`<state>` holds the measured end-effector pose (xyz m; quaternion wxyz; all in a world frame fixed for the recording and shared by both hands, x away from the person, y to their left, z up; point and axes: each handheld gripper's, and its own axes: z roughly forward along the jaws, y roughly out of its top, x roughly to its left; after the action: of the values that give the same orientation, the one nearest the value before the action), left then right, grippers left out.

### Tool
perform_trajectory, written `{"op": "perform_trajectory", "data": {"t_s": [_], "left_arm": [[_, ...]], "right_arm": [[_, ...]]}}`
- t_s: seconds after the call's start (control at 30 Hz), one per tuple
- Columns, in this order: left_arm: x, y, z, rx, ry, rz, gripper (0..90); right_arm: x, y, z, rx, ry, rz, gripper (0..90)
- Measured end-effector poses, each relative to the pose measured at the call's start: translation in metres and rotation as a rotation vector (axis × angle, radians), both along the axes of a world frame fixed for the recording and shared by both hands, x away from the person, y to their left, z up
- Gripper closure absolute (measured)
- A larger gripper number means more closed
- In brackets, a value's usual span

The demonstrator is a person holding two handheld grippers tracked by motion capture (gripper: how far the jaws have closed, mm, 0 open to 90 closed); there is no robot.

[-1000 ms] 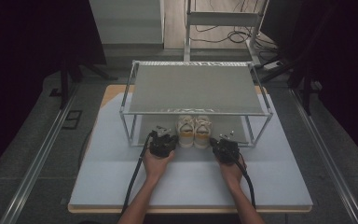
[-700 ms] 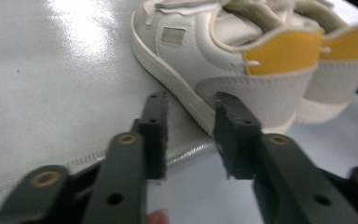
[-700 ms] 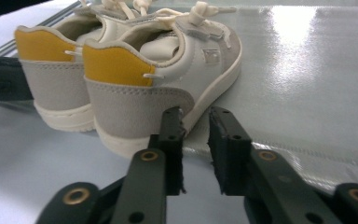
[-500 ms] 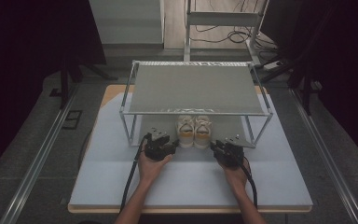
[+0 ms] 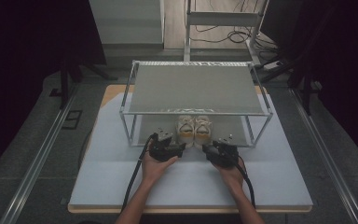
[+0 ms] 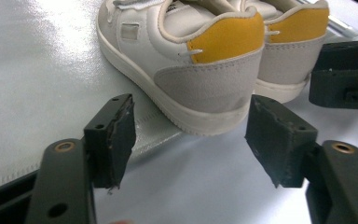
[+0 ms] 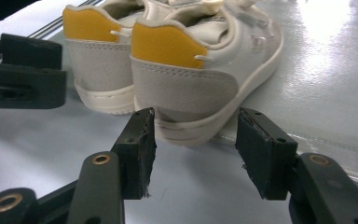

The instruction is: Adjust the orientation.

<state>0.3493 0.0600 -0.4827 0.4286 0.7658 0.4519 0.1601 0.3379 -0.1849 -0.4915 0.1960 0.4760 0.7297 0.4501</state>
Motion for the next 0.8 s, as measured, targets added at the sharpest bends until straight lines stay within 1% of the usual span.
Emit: {"op": "perform_trajectory", "data": {"t_s": [0.1, 0.17, 0.43, 0.53, 0.63, 0.73, 0.8], "left_arm": [[0.0026, -0.0019, -0.0008, 0.015, -0.005, 0.006, 36.5], [0.0037, -0.0018, -0.0014, 0.004, 0.001, 0.002, 37.2], [0.0049, -0.0023, -0.0004, 0.013, -0.002, -0.002, 37.6], [0.0058, -0.0023, -0.0002, 0.014, -0.004, -0.005, 37.6], [0.0068, -0.0025, -0.0005, 0.014, 0.0, -0.005, 38.0], [0.0086, -0.0022, -0.0004, 0.024, -0.008, -0.012, 38.1], [0.01, -0.0023, -0.0002, 0.031, -0.007, -0.008, 38.1]], "right_arm": [[0.0022, 0.0031, -0.0015, -0.009, 0.01, 0.008, 45.8], [0.0029, 0.0042, -0.0019, -0.008, 0.016, 0.01, 46.0], [0.0047, 0.0079, -0.0009, -0.013, 0.007, 0.013, 47.0], [0.0047, 0.0077, -0.0013, -0.007, 0.007, 0.009, 47.3], [0.0046, 0.0078, -0.001, -0.014, 0.007, 0.011, 47.7], [0.0046, 0.0078, -0.0009, -0.016, 0.006, 0.012, 47.8], [0.0046, 0.0082, -0.001, -0.018, 0.004, 0.011, 47.8]]}}
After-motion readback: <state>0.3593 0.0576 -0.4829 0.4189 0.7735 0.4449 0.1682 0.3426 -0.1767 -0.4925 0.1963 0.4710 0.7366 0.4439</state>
